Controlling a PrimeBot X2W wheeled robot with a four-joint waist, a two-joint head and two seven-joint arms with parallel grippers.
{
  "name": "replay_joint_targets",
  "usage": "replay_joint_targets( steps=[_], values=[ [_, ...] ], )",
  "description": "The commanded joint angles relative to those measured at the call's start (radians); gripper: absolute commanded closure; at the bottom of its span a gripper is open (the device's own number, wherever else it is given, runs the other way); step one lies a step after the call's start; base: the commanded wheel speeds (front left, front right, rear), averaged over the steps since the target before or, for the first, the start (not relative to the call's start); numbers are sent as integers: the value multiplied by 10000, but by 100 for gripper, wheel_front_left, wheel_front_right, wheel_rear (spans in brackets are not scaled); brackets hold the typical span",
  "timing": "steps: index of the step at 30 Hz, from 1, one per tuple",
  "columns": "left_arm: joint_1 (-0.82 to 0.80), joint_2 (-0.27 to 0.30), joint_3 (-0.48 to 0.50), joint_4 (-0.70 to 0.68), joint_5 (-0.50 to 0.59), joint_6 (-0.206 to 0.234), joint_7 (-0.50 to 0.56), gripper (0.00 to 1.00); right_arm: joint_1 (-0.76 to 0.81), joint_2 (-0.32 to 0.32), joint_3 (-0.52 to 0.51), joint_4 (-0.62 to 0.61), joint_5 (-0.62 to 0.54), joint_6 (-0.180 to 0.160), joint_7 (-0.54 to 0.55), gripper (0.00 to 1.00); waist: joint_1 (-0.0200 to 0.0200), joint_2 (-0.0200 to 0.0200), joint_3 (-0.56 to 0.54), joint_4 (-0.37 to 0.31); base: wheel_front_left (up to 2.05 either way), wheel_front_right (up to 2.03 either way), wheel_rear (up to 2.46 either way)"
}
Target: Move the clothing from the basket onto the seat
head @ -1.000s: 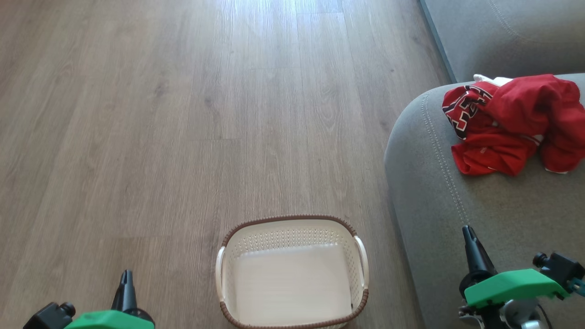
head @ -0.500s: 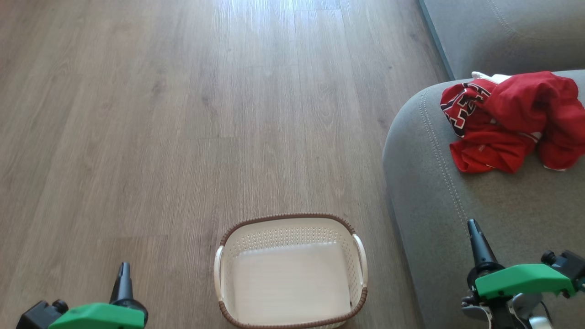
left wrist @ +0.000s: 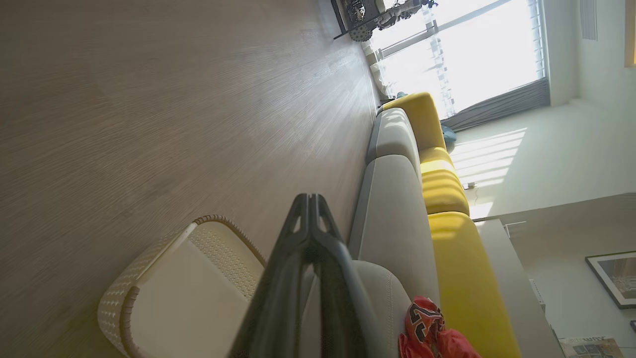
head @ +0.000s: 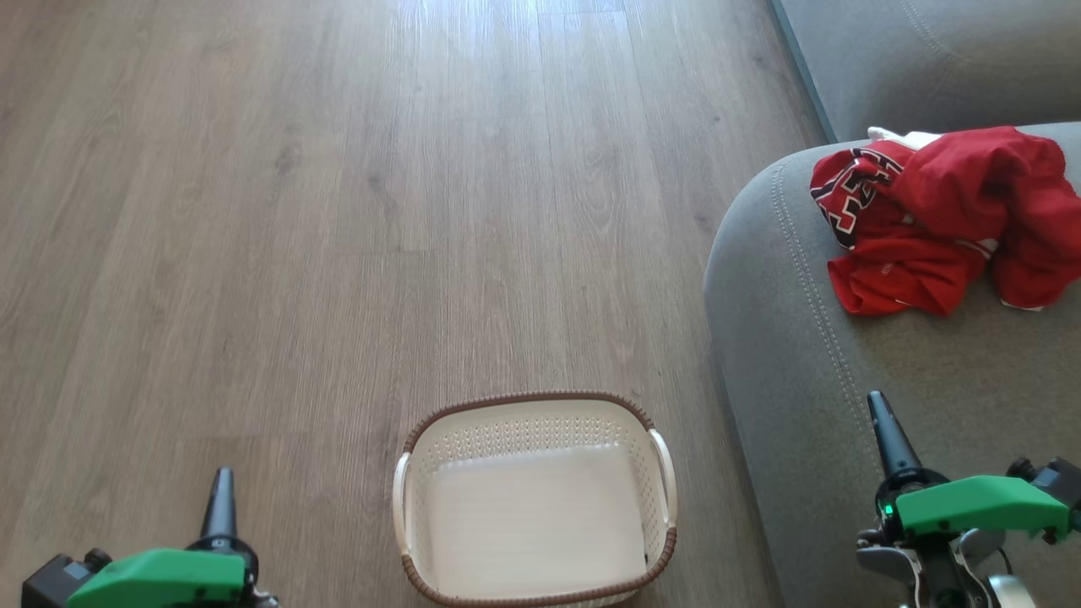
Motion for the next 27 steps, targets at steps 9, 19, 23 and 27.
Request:
replay_joint_targets(
  steps=[9,19,23,27],
  values=[
    [-575,-109,756,-412,-783,-327,262,100,-726,-151,28,-393,1123,-1,240,100,0,0,38,-41,0,0,0],
    [-715,-343,1190,-454,-1582,-622,545,100,-866,-201,-21,-415,2274,-1,454,100,0,0,83,-89,0,0,0],
    [-771,-437,1364,-470,-1903,-740,659,100,-921,-224,-36,-425,2740,-1,537,100,0,0,101,-109,0,0,0],
    [-841,-555,1582,-491,-2303,-887,801,100,-991,-255,-53,-437,3324,-1,638,100,0,0,124,-133,0,0,0]
  ],
)
